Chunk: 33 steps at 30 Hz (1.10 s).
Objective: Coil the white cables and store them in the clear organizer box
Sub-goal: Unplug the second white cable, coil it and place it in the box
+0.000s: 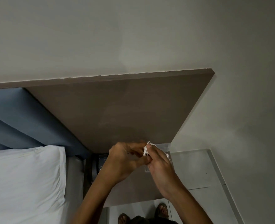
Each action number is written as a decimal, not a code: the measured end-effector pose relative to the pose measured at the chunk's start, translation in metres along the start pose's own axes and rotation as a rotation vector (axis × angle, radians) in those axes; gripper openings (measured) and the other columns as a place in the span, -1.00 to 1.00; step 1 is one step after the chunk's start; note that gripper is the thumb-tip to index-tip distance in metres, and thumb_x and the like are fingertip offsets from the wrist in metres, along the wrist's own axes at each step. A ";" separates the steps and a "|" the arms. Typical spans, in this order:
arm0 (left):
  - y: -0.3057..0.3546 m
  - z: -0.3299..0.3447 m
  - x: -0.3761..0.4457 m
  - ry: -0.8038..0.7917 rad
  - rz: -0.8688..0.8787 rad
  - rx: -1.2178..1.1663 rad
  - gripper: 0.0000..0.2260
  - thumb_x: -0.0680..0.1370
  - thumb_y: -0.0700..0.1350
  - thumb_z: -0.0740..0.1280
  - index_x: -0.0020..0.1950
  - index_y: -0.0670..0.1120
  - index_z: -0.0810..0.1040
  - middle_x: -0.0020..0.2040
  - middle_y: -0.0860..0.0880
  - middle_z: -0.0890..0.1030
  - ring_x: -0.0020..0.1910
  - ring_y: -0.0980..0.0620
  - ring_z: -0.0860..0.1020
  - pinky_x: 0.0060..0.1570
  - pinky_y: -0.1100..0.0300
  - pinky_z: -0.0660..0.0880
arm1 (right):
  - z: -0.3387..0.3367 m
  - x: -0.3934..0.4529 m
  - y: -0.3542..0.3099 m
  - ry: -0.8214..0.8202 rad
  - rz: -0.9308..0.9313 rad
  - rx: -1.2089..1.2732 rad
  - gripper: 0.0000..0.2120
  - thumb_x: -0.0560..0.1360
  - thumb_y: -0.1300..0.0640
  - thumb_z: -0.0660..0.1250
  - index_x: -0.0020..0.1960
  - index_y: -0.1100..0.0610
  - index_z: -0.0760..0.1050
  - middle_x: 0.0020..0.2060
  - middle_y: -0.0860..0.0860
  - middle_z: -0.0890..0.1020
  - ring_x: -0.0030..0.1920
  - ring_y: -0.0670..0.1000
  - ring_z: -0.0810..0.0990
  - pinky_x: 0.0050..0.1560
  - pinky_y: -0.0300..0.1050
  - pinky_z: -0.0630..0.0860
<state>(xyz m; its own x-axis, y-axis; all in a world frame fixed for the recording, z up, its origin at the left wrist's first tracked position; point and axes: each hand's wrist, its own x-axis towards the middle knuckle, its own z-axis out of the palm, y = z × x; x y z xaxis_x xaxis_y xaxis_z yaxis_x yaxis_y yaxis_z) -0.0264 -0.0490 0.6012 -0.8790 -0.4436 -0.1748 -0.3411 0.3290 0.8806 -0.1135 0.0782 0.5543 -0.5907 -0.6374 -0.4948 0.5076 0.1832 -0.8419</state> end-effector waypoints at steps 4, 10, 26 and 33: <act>0.009 0.014 -0.002 0.215 0.025 0.185 -0.97 0.52 -0.03 0.54 -0.07 0.12 0.77 -0.22 0.17 0.77 -0.12 0.16 0.73 0.30 -0.12 0.52 | 0.007 0.003 -0.003 0.017 0.011 0.129 -0.68 0.74 0.01 0.23 0.37 0.11 0.62 0.27 0.10 0.73 0.36 0.04 0.66 0.52 0.05 0.47; 0.016 0.023 -0.007 0.309 0.057 0.348 -0.78 0.57 -0.05 0.44 -0.27 0.09 0.55 -0.26 0.15 0.65 -0.16 0.08 0.61 0.18 -0.07 0.49 | 0.016 0.001 -0.004 0.033 0.024 0.248 -0.69 0.74 0.07 0.23 0.12 0.16 0.73 0.02 0.12 0.82 0.08 0.01 0.78 0.10 -0.14 0.65; -0.023 0.001 -0.009 0.209 0.043 0.110 -0.79 0.63 -0.22 0.38 0.05 0.08 0.71 -0.10 0.11 0.53 -0.04 0.19 0.50 -0.10 0.58 0.42 | 0.034 0.001 0.009 -0.017 -0.028 0.430 -0.67 0.72 0.19 0.26 0.40 0.34 0.56 0.33 0.33 0.64 0.43 0.25 0.58 0.53 0.12 0.44; -0.037 -0.008 -0.011 0.047 -0.226 -0.307 -0.81 0.70 -0.07 0.34 0.04 0.23 0.64 0.21 0.00 0.60 0.21 0.15 0.58 0.07 0.37 0.45 | 0.049 -0.001 0.027 0.026 -0.072 0.498 -0.66 0.64 0.14 0.38 0.34 0.29 0.63 0.30 0.23 0.70 0.40 0.13 0.64 0.50 0.03 0.47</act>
<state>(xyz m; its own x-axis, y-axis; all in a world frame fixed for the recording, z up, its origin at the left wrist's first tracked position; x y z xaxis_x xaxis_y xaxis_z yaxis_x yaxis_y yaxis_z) -0.0012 -0.0627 0.5742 -0.7747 -0.5161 -0.3652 -0.4023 -0.0432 0.9145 -0.0686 0.0466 0.5427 -0.6475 -0.6152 -0.4497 0.6988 -0.2442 -0.6723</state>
